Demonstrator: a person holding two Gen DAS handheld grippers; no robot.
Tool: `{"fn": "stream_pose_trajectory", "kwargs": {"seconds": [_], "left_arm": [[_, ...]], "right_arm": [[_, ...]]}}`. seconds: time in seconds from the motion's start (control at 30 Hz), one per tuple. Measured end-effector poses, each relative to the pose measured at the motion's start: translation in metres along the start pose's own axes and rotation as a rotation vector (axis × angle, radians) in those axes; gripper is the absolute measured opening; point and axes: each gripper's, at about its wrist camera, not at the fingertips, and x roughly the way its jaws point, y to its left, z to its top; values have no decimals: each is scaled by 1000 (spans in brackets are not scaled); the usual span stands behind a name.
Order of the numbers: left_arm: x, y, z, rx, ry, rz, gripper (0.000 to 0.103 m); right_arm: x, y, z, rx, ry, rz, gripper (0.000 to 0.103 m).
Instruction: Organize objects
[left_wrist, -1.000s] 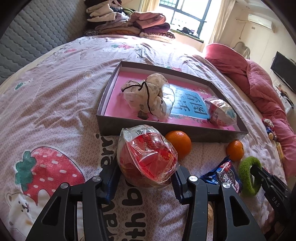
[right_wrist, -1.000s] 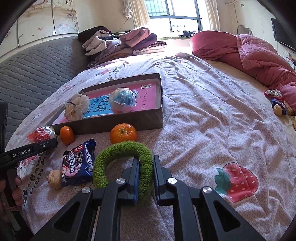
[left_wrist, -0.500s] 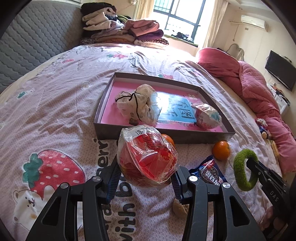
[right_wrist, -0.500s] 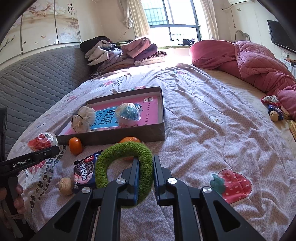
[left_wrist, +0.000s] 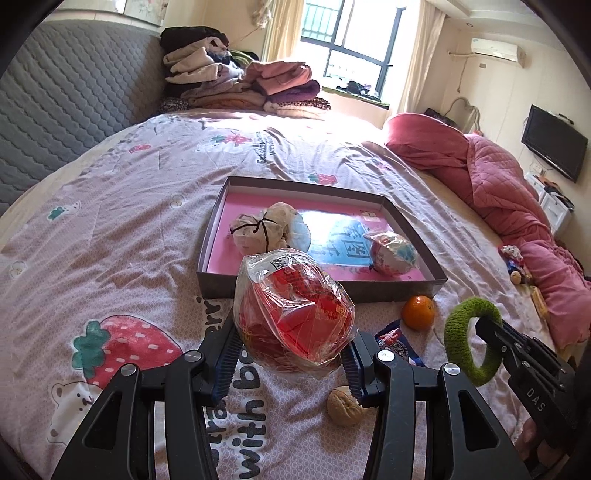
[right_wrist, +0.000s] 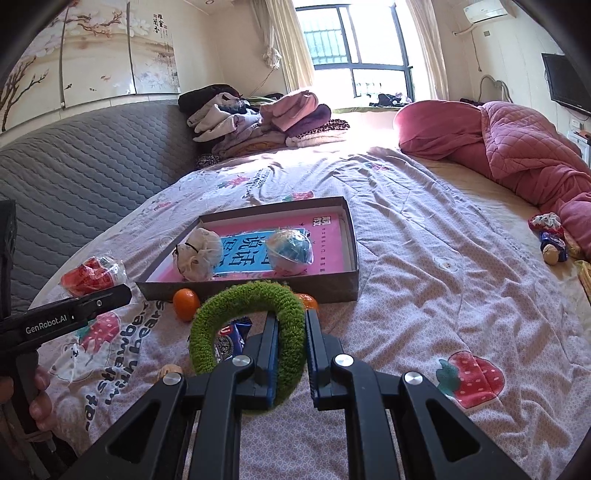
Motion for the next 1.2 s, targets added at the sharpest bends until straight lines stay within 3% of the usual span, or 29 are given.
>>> {"fn": "stream_pose_trajectory", "kwargs": {"seconds": [0.5, 1.2], "left_arm": [[-17, -8, 4, 38, -60, 31, 50], [-2, -11, 26, 55, -75, 29, 50]], "right_arm": [[-4, 26, 18, -55, -46, 31, 14], [24, 35, 45, -118, -66, 41, 14]]}}
